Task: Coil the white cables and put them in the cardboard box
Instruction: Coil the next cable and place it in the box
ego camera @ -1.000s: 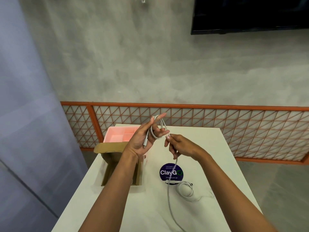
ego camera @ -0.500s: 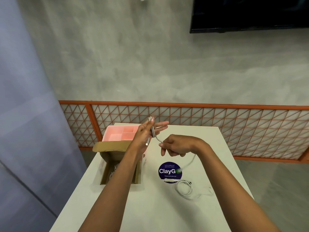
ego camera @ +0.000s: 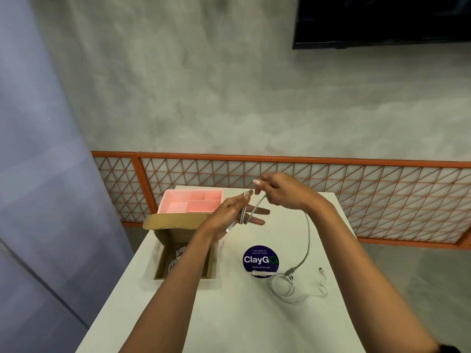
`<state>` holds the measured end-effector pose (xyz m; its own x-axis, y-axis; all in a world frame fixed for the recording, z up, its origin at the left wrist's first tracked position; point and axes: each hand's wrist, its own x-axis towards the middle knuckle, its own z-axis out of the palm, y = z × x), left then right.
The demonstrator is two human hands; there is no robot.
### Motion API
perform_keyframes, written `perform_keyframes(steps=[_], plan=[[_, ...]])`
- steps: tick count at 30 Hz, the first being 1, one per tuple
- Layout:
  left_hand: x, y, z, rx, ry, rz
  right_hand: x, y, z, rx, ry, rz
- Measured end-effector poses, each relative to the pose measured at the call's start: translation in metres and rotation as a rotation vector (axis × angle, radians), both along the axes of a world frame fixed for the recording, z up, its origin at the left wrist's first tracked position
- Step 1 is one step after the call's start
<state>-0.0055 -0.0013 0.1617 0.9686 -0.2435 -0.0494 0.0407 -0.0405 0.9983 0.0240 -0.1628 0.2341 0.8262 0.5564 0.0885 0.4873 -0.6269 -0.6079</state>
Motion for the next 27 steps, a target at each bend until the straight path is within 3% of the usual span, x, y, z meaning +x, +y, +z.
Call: perform_keyframes(steps=[3,13,23,27], plan=[[-0.002,0.0,-0.002,0.016,0.051,-0.052,0.006,-0.003,0.0,0.113,-0.05,-0.075],[-0.011,-0.003,0.004,-0.254,0.051,-0.28,0.019,-0.005,-0.01,0.407,-0.052,-0.142],[-0.007,0.007,-0.003,-0.469,0.029,-0.461,0.021,-0.005,-0.025,0.475,0.063,-0.124],[-0.006,0.008,-0.003,-0.561,0.055,-0.523,0.014,-0.004,-0.02,0.366,0.163,-0.072]])
